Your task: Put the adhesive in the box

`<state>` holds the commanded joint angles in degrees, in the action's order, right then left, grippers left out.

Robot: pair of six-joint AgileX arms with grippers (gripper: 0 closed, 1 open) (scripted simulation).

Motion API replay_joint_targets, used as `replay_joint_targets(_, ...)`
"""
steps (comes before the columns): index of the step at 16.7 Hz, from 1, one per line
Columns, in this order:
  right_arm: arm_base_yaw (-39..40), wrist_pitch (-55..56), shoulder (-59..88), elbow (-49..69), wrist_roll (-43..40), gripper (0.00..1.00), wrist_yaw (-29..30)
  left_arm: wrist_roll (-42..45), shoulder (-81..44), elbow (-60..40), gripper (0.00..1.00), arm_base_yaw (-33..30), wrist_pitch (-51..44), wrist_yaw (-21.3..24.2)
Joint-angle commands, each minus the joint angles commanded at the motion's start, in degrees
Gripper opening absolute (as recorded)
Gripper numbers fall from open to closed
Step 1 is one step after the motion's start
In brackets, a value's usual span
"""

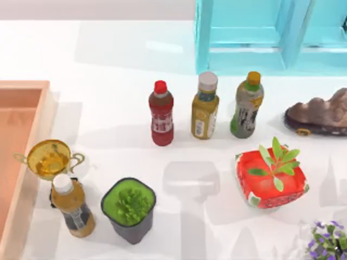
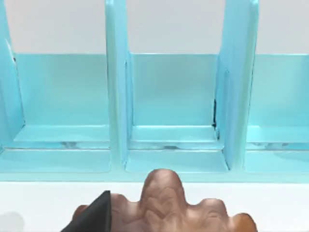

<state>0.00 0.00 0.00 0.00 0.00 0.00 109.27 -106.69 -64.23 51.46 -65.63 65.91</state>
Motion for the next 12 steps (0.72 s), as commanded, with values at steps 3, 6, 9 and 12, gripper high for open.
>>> replay_joint_targets(3, 0.00, 0.00, 0.00, 0.00, 0.00, 1.00, 0.00, 0.47, 0.00, 0.18, 0.00, 0.31, -0.34, 0.35)
replay_joint_targets(6, 0.00, 0.00, 0.00, 0.00, 0.00, 1.00, 0.00, 0.32, -0.19, 0.11, 0.00, -0.08, -0.08, 0.19)
replay_joint_targets(9, 0.00, 0.00, 0.00, 0.00, 0.00, 1.00, 0.00, -2.77, 0.14, 2.03, 0.00, -2.70, 3.56, -0.11)
replay_joint_targets(12, 0.00, 0.00, 0.00, 0.00, 0.00, 1.00, 0.00, -8.51, 0.48, 4.29, 0.00, -4.42, 10.89, 0.33)
